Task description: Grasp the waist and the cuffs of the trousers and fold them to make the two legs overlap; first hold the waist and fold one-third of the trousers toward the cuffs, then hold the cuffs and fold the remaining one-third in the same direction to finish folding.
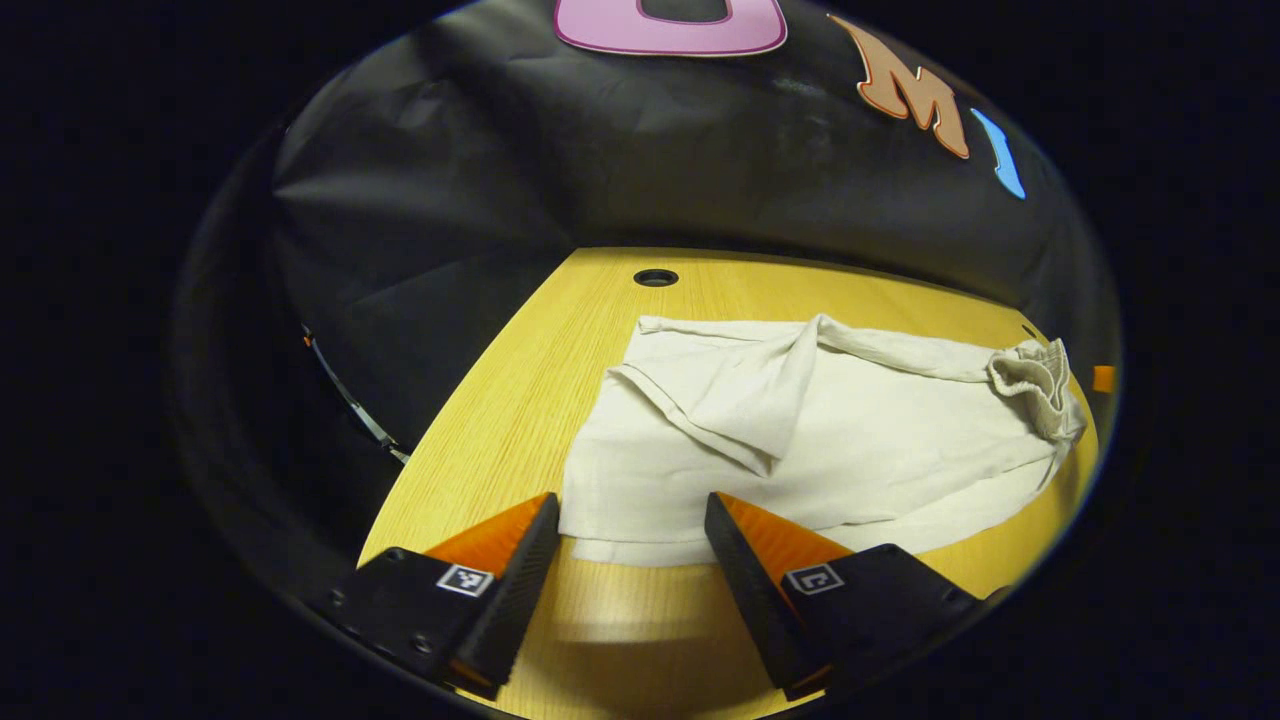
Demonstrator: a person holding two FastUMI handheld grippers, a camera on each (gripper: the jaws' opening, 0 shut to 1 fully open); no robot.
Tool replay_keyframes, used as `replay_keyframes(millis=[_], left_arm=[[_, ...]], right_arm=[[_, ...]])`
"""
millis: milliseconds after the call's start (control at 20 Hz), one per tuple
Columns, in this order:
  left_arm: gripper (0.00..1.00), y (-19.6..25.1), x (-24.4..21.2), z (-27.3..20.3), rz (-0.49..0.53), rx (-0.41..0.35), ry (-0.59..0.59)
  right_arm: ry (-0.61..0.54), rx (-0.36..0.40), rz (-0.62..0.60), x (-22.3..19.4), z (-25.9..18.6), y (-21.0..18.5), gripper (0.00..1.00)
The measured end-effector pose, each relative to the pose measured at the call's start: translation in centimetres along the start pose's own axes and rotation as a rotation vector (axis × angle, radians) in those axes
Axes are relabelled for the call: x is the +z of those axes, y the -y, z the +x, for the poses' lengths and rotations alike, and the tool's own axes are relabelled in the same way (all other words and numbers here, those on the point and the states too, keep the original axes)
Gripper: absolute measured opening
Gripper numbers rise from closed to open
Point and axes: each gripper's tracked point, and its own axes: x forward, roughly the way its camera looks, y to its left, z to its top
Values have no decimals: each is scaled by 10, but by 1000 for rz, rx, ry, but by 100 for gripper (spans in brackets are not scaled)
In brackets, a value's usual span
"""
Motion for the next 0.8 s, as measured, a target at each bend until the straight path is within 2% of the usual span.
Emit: replay_keyframes(millis=[100,150,200,250,300,400,550,650,700,800], left_arm=[[75,6,-1,-1,12,-24,-13],[71,10,0,0,20,-41,-17],[53,14,0,1,22,-54,-21],[42,17,1,1,21,-66,-18],[27,21,1,2,17,-78,-20],[2,20,5,6,-5,-49,-5],[0,24,12,-1,-39,-15,-19],[0,37,34,-10,-63,-27,25],[0,43,48,-15,-65,-31,58],[0,60,73,-27,-69,-52,109]], right_arm=[[-11,-3,-14,-4,-2,4,96],[-11,-4,-17,-2,-3,6,96],[-9,-4,-19,-1,-5,8,97],[-9,-6,-18,1,-7,11,97],[-2,-10,-14,1,-9,16,97],[12,-17,6,5,-14,27,97],[12,-29,20,4,-20,49,96],[16,-35,29,3,-25,65,96],[16,-34,40,3,-29,72,91],[20,-32,59,2,-31,83,90]])
